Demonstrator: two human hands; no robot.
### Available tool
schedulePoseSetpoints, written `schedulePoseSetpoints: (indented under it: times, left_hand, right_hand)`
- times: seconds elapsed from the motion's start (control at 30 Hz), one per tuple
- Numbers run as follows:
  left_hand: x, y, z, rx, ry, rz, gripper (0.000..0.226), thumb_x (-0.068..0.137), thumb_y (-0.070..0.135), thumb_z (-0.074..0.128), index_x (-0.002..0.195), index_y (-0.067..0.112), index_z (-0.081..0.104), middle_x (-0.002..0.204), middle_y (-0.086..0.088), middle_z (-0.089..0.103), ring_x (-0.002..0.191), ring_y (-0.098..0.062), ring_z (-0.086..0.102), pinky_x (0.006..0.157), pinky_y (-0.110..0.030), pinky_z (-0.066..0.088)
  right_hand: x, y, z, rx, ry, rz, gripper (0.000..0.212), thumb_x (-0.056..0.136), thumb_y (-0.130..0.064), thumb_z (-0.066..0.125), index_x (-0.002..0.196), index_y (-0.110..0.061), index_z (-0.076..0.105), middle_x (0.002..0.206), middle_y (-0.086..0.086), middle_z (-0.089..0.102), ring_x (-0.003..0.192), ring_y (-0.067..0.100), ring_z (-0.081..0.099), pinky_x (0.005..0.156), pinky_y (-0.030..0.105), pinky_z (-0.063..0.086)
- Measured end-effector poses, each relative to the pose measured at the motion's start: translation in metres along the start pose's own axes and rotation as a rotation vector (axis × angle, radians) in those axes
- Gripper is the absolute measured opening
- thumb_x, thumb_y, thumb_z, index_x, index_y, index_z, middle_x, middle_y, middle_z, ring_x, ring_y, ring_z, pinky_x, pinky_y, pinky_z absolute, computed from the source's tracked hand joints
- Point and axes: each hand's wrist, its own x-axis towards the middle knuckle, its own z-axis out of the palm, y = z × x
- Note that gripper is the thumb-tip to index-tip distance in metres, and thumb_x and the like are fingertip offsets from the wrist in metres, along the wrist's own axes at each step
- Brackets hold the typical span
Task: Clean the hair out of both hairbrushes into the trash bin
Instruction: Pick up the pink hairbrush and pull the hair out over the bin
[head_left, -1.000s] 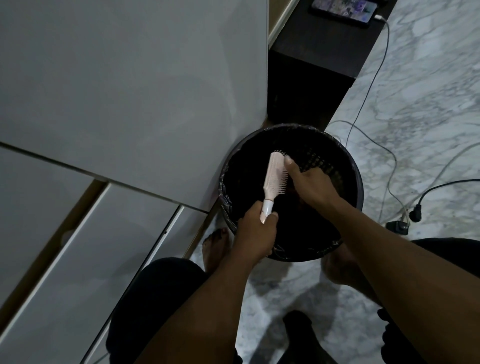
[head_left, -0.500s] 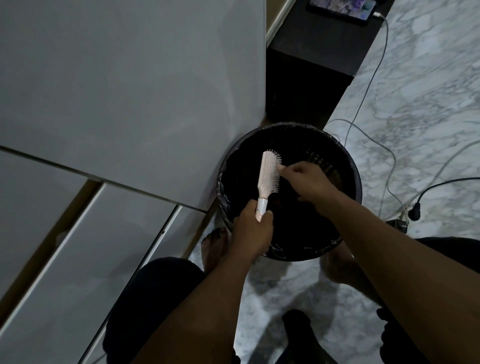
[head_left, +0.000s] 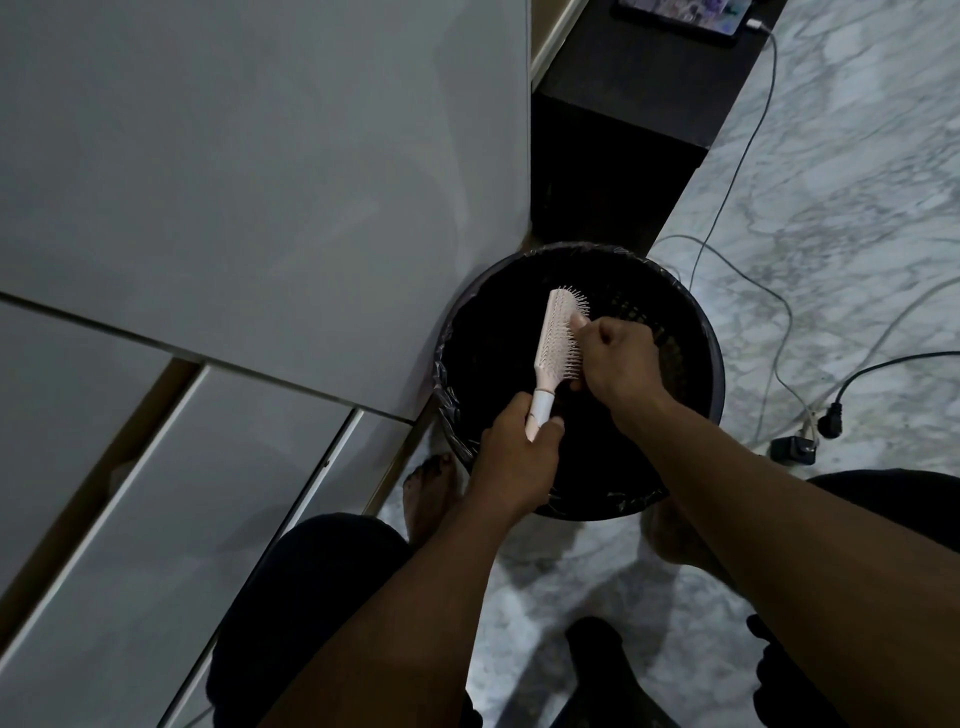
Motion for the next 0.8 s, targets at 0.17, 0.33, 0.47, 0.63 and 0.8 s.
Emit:
schedulePoseSetpoints:
  times: [0.17, 0.33, 0.47, 0.63, 0.8]
  left_hand:
    - [0.002, 0.000, 0.000, -0.085, 0.009, -0.057, 0.016, 0.099, 0.021, 0.057, 0.087, 0.015, 0.050, 0.069, -0.003, 0.046, 0.048, -0.018, 0.047, 0.040, -0.029, 0.047]
    - [0.005, 0.002, -0.004, -0.128, 0.023, -0.143, 0.013, 0.102, 0.025, 0.053, 0.098, 0.012, 0.052, 0.071, -0.008, 0.052, 0.027, -0.012, 0.046, 0.032, -0.019, 0.038]
    - [0.005, 0.005, -0.003, -0.183, -0.026, -0.160, 0.015, 0.102, 0.023, 0.053, 0.088, 0.018, 0.049, 0.065, -0.002, 0.048, 0.026, -0.011, 0.044, 0.040, -0.026, 0.043]
    - [-0.001, 0.006, -0.003, -0.108, -0.069, -0.177, 0.017, 0.103, 0.024, 0.051, 0.107, 0.008, 0.054, 0.069, -0.005, 0.051, 0.034, -0.014, 0.051, 0.035, -0.021, 0.041]
    - [-0.006, -0.002, -0.003, -0.020, -0.084, -0.088, 0.015, 0.102, 0.023, 0.053, 0.103, 0.008, 0.053, 0.076, -0.007, 0.050, 0.046, -0.017, 0.051, 0.036, -0.023, 0.044]
  right_hand:
    - [0.000, 0.004, -0.003, -0.307, 0.153, -0.241, 0.044, 0.099, -0.044, 0.051, 0.075, -0.009, 0.063, 0.062, 0.002, 0.062, 0.061, 0.022, 0.062, 0.061, 0.035, 0.048]
    - [0.014, 0.003, -0.009, -0.033, 0.145, -0.107, 0.009, 0.099, -0.027, 0.051, 0.098, -0.017, 0.051, 0.084, 0.004, 0.061, 0.080, 0.025, 0.064, 0.076, 0.042, 0.054]
    - [0.010, 0.004, -0.002, -0.099, -0.107, -0.260, 0.008, 0.091, -0.019, 0.064, 0.099, -0.020, 0.067, 0.085, 0.001, 0.065, 0.069, 0.009, 0.057, 0.067, 0.023, 0.047]
    - [0.011, 0.009, 0.004, -0.361, -0.178, -0.333, 0.020, 0.090, -0.034, 0.067, 0.100, -0.020, 0.077, 0.099, 0.007, 0.072, 0.084, 0.013, 0.066, 0.075, 0.022, 0.045]
    - [0.009, 0.001, -0.005, -0.402, -0.160, -0.315, 0.019, 0.089, -0.029, 0.072, 0.086, -0.011, 0.078, 0.075, -0.005, 0.067, 0.073, 0.011, 0.061, 0.071, 0.028, 0.047]
